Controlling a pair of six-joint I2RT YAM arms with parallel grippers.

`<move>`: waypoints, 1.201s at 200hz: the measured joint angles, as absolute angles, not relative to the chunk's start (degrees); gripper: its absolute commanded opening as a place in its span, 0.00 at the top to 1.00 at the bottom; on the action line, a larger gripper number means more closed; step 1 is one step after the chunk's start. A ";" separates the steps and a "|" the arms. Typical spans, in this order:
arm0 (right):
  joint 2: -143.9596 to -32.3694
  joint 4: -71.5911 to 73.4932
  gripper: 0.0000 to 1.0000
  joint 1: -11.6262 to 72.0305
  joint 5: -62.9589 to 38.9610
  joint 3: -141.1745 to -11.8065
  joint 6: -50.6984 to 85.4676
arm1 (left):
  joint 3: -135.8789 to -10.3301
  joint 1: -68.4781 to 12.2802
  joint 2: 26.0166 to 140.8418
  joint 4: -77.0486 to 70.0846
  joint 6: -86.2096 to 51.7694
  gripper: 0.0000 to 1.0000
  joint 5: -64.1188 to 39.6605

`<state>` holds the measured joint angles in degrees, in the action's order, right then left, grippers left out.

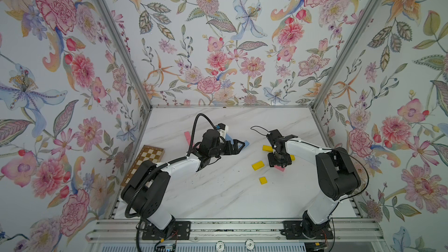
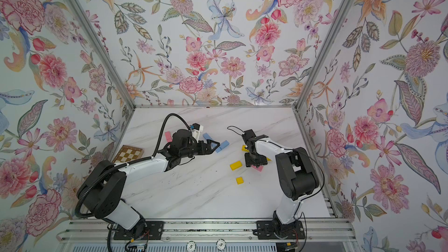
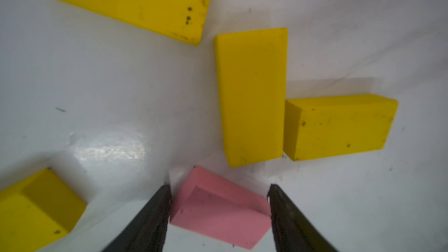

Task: Assemble the letter v with building blocks
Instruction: Adjust the building block at the center of the board, then pick up the building block from the center of the board.

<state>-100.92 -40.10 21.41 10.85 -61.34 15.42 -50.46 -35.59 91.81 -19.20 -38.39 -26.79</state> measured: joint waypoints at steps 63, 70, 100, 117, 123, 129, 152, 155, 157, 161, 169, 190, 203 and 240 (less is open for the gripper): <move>-99.50 -38.30 0.36 21.15 1.52 -59.11 19.11 | -50.46 -35.59 91.77 -19.16 -38.39 0.01 -26.79; -99.35 -38.28 0.35 21.26 0.47 -59.11 19.55 | -50.46 -35.59 91.77 -19.16 -38.39 0.01 -26.79; -98.56 -38.37 0.37 22.74 -3.11 -58.63 20.97 | -50.46 -35.59 91.72 -19.16 -38.39 0.01 -26.79; -98.56 -38.37 0.40 23.20 -2.24 -58.50 21.39 | -50.43 -35.59 91.70 -19.16 -38.39 0.01 -26.79; -98.56 -38.37 0.41 23.22 -1.96 -58.50 21.54 | -50.43 -35.59 91.70 -19.16 -38.39 0.01 -26.79; -98.59 -38.41 0.43 23.22 -1.65 -58.50 21.80 | -50.43 -35.59 91.70 -19.16 -38.39 0.01 -26.79; -98.91 -38.68 0.55 23.29 0.21 -58.50 22.59 | -50.43 -35.59 91.61 -19.16 -38.39 0.01 -26.79; -98.91 -38.74 0.57 23.29 0.60 -58.50 22.96 | -50.43 -35.59 91.61 -19.16 -38.39 0.01 -26.79; -98.96 -38.74 0.58 23.29 0.58 -58.50 22.96 | -50.43 -35.59 91.61 -19.18 -38.37 0.01 -26.79; -99.00 -38.79 0.61 23.27 0.95 -58.50 23.27 | -50.43 -35.59 91.61 -19.18 -38.37 0.01 -26.79; -99.02 -38.81 0.67 23.22 1.39 -58.50 23.64 | -50.43 -35.59 91.61 -19.18 -38.37 0.01 -26.79; -99.04 -39.03 0.76 22.76 1.93 -58.57 24.67 | -50.39 -35.59 91.61 -19.18 -38.15 0.01 -26.79; -99.04 -38.96 0.77 22.41 1.93 -58.87 25.47 | -50.37 -35.59 91.61 -19.18 -37.74 0.01 -26.79; -99.72 -40.58 0.78 18.37 -0.19 -66.65 28.49 | -51.24 -35.59 91.61 -15.79 -34.17 0.01 -26.17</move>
<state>-99.72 -40.58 18.37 -0.19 -66.65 28.49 -51.24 -35.59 91.61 -15.79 -34.17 -26.17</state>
